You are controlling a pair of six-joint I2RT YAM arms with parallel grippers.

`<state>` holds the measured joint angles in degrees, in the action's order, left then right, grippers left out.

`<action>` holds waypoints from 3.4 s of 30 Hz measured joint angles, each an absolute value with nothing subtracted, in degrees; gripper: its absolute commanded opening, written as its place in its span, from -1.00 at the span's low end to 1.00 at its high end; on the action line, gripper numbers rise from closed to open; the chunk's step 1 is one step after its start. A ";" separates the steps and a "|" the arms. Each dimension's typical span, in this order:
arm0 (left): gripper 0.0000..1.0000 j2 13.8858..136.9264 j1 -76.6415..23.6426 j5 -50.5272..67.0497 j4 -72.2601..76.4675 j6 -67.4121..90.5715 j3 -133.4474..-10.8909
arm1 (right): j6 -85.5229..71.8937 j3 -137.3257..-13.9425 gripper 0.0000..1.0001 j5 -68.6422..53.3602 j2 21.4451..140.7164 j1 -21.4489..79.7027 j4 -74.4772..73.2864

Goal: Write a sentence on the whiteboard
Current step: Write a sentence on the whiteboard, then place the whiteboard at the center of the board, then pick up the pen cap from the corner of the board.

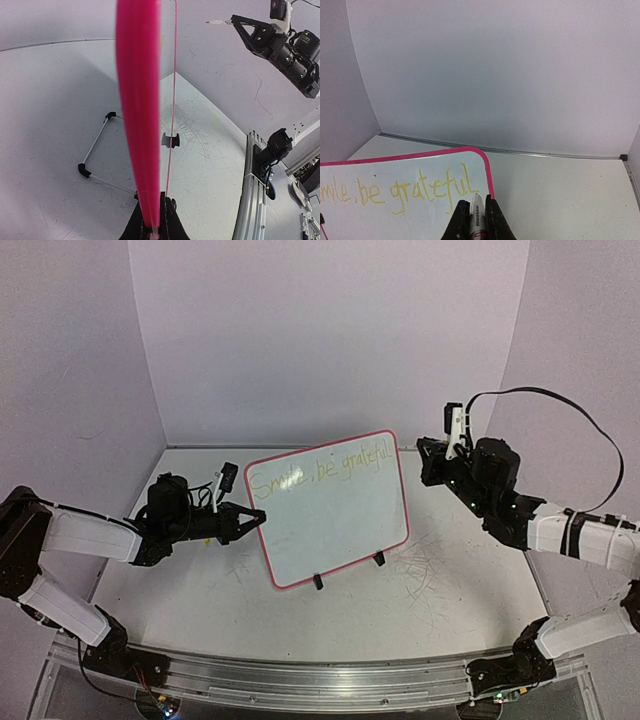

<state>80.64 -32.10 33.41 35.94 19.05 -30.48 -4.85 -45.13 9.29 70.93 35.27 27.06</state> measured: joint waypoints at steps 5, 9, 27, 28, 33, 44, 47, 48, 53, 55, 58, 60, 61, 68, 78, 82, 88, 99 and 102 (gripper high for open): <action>-1.00 80.64 -32.10 33.38 35.92 19.03 -30.48 | -4.77 -45.41 -1.00 9.27 75.29 34.76 26.99; -1.00 80.64 -32.10 33.39 35.90 19.00 -30.48 | -5.05 -45.66 -1.00 8.54 77.82 33.86 27.94; -1.00 80.64 -32.10 33.45 35.83 18.83 -30.48 | -5.43 -48.88 -1.00 7.04 84.16 33.41 33.53; -1.00 80.64 -32.10 33.45 35.83 18.83 -30.48 | -5.43 -48.98 -1.00 7.18 84.22 33.41 33.58; -1.00 80.64 -32.10 33.45 35.81 18.83 -30.48 | -5.51 -49.04 -1.00 7.58 84.20 33.41 33.82; -1.00 80.64 -32.10 33.45 35.79 18.79 -30.50 | -6.11 -49.01 -1.00 8.42 83.26 33.41 33.74; -1.00 80.64 -32.10 33.45 35.78 18.80 -30.50 | -6.21 -49.01 -1.00 8.62 83.26 33.41 33.65; -1.00 80.64 -32.10 33.45 35.77 18.80 -30.50 | -6.25 -49.01 -1.00 8.69 83.26 33.41 33.62; -1.00 80.64 -32.10 33.47 35.75 18.79 -30.50 | -6.26 -49.10 -1.00 8.80 83.76 33.41 33.61; -1.00 80.64 -32.10 33.47 35.75 18.76 -30.50 | -6.27 -49.20 -1.00 8.84 84.36 33.41 33.61; -1.00 80.64 -32.10 33.41 35.63 18.92 -30.50 | -6.30 -49.37 -1.00 9.02 85.36 33.41 33.63; -1.00 80.64 -32.10 33.36 35.55 19.07 -30.50 | -6.31 -49.63 -1.00 9.20 85.78 33.41 33.76; -1.00 80.64 -32.10 33.36 35.55 19.10 -30.50 | -6.31 -49.76 -1.00 9.29 85.87 33.41 33.75; -0.97 80.64 -32.10 33.20 35.54 19.27 -30.50 | -6.40 -50.20 -1.00 9.44 85.87 33.41 33.40; -0.42 80.64 -31.93 28.45 33.75 18.38 -30.52 | -9.87 -44.48 -1.00 8.34 56.95 33.41 23.89; -0.17 80.15 -31.77 26.07 32.45 17.89 -30.52 | -9.27 -43.97 -1.00 9.90 50.95 33.41 21.73; 0.25 74.10 -31.72 23.95 29.55 17.98 -30.51 | -8.97 -42.15 -1.00 10.41 51.95 33.41 16.91; 0.46 54.19 -31.70 14.25 12.59 30.62 -27.55 | -7.25 -42.00 -1.00 5.75 57.40 33.41 14.88; 0.49 56.61 -31.71 7.31 0.83 35.75 -30.54 | -6.66 -42.00 -1.00 4.84 57.67 33.41 14.83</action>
<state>56.61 -31.71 7.31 0.83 35.75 -30.54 -6.66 -42.00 4.84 57.67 33.41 14.83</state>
